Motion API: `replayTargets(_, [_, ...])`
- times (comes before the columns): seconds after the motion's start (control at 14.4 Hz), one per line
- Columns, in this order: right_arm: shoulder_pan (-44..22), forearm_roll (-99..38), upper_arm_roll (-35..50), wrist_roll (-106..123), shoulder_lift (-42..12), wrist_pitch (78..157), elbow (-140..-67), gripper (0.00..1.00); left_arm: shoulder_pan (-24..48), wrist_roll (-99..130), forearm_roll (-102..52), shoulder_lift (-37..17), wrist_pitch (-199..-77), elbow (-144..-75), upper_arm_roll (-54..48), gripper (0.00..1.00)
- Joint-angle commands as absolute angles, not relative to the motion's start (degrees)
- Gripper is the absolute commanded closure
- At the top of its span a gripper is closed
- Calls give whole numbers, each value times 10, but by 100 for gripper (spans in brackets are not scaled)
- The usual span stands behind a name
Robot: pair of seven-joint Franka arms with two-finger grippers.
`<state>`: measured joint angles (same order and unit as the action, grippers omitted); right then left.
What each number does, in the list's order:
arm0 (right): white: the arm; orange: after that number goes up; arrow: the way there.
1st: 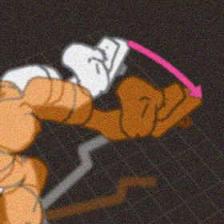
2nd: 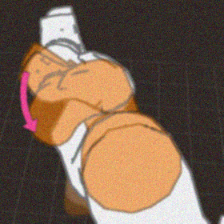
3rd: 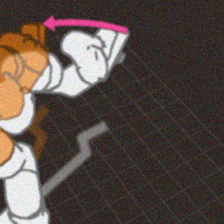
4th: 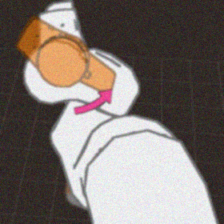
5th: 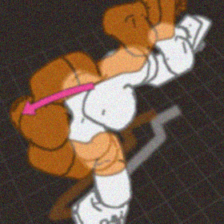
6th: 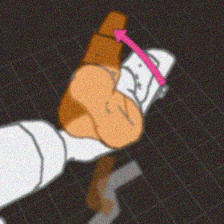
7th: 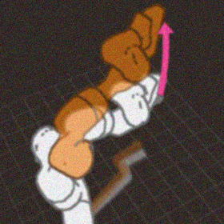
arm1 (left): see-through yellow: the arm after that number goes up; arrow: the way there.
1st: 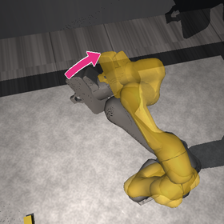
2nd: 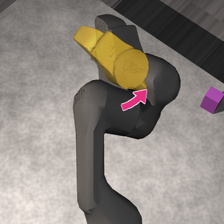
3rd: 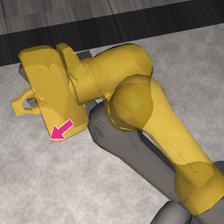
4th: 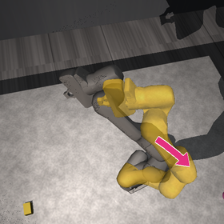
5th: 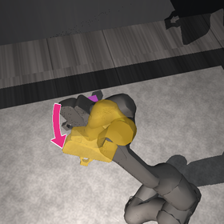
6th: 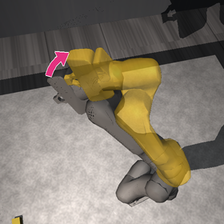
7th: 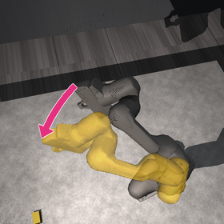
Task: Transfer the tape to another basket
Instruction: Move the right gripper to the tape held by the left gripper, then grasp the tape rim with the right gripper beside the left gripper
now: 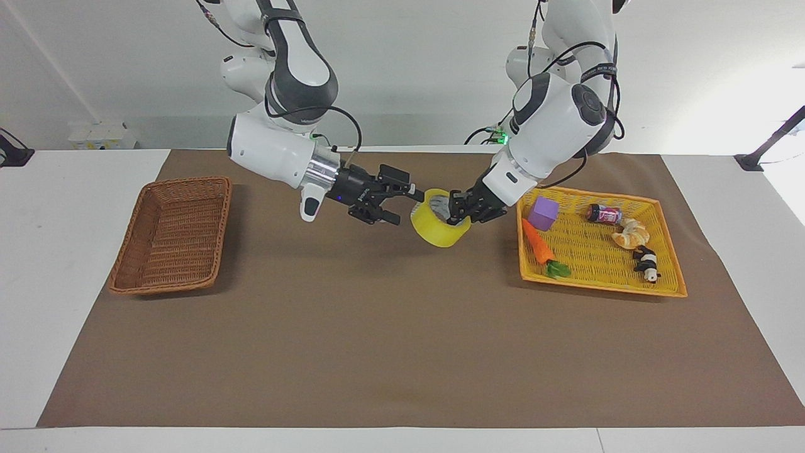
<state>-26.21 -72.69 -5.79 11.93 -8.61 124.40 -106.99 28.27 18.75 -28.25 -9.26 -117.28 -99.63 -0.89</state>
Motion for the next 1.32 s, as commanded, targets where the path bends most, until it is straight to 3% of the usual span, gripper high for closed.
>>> replayTargets(0.0, [-273,-743,-59,134,-95,1252,-1060,1,291,194,-292,-91,-1166,-993,-1,98])
replayTargets(0.28, [-282,-742,-60,134,-94,1247,-1061,2,290,194,-290,-87,-1166,-1005,-1,98])
replayTargets(0.49, [-284,-740,-60,136,-94,1251,-1061,10,291,194,-290,-86,-1169,-1006,-1,98])
replayTargets(1.04, [-300,-736,-60,137,-91,1280,-1075,11,293,194,-290,-85,-1172,-1013,-1,98])
replayTargets(1.25, [-301,-736,-60,137,-91,1276,-1075,39,293,193,-290,-84,-1172,-1013,-1,98])
